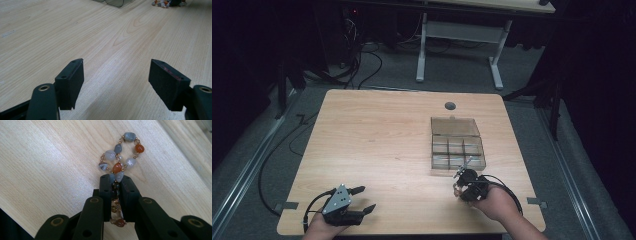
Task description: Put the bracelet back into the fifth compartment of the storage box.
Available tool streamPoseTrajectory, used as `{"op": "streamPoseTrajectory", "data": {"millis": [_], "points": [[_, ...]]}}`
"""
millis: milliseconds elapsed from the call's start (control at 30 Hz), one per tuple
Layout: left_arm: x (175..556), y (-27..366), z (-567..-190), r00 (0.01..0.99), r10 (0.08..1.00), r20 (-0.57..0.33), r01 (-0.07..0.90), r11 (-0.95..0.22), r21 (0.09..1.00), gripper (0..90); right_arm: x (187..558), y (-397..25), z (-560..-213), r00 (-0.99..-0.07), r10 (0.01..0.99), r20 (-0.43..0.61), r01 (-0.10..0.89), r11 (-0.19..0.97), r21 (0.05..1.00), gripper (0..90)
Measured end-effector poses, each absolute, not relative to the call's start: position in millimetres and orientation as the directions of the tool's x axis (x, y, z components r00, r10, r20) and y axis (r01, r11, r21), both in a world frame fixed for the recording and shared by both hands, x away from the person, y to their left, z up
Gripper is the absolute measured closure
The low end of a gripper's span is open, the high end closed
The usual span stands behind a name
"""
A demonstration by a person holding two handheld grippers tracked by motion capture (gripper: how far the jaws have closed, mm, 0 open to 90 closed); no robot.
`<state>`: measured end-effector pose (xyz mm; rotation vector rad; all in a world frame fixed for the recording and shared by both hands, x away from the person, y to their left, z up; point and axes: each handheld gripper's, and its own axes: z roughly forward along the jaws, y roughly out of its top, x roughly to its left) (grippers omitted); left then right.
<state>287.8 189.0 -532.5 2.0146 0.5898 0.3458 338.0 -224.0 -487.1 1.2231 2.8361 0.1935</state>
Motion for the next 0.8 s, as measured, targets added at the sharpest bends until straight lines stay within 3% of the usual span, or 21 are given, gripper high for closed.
{"op": "streamPoseTrajectory", "data": {"millis": [800], "points": [[287.7,189.1,-532.5,0.843,0.539,0.000,0.262,-0.411,0.873,28.9,349.2,-239.9,-457.2,-0.666,0.745,0.023,0.740,0.657,0.145,84.9]]}}
